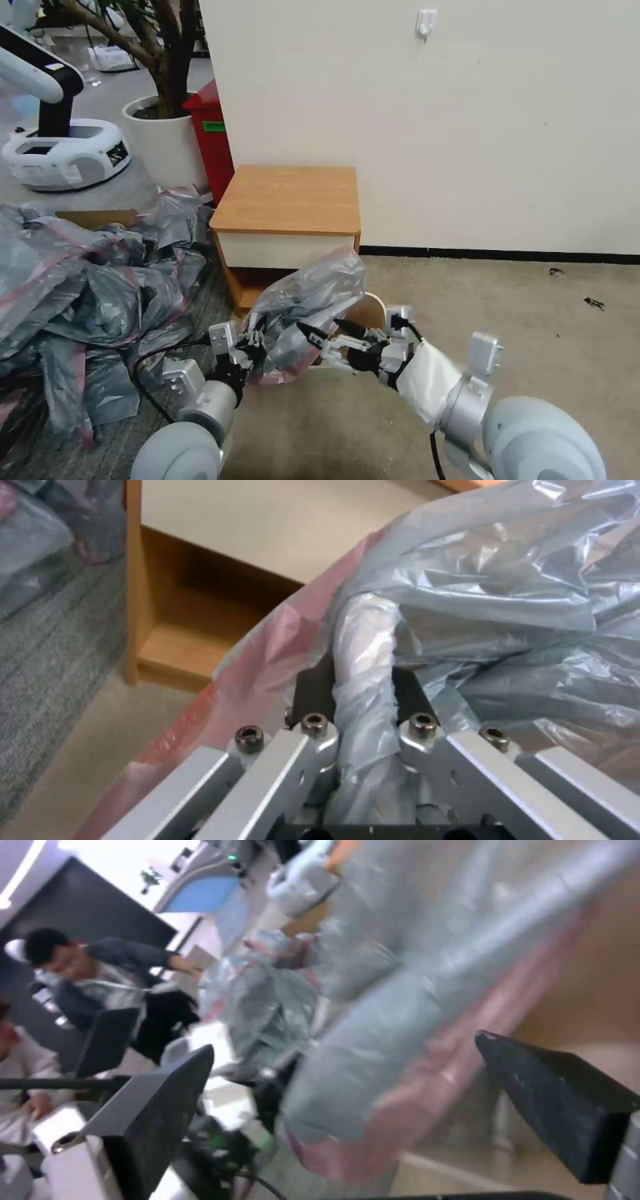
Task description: Pick up the garbage bag from the table and place it over the trash can.
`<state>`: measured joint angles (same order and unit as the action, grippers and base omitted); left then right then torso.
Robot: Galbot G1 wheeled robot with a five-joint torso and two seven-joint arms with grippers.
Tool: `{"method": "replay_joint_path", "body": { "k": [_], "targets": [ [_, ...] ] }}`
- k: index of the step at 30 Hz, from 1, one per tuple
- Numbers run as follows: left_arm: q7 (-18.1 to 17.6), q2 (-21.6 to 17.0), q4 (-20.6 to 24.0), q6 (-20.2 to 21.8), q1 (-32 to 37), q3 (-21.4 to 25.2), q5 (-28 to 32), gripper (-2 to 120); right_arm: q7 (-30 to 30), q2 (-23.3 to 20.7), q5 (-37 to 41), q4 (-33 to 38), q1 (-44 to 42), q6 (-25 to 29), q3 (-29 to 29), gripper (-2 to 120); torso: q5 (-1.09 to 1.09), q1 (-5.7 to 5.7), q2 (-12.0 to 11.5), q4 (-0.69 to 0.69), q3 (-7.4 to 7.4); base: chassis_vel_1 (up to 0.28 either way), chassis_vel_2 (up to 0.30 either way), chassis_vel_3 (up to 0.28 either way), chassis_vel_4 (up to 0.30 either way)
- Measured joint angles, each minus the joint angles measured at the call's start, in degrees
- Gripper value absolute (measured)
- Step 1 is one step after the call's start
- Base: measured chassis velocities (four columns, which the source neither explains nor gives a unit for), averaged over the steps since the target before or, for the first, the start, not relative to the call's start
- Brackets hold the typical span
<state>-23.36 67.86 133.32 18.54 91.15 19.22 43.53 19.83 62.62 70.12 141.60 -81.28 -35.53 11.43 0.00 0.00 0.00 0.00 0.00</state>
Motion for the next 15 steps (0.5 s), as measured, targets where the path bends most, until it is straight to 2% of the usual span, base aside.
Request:
{"method": "replay_joint_path", "body": {
  "k": [15],
  "targets": [
    [1.7,0.6,1.0,0.0,0.2,1.0,-0.2,6,2.2,4.2,5.3,-3.9,3.5,1.5,-3.6,100,0.0,0.0,0.0,0.0,0.0,0.0,0.0,0.0,0.0]
  ]
}}
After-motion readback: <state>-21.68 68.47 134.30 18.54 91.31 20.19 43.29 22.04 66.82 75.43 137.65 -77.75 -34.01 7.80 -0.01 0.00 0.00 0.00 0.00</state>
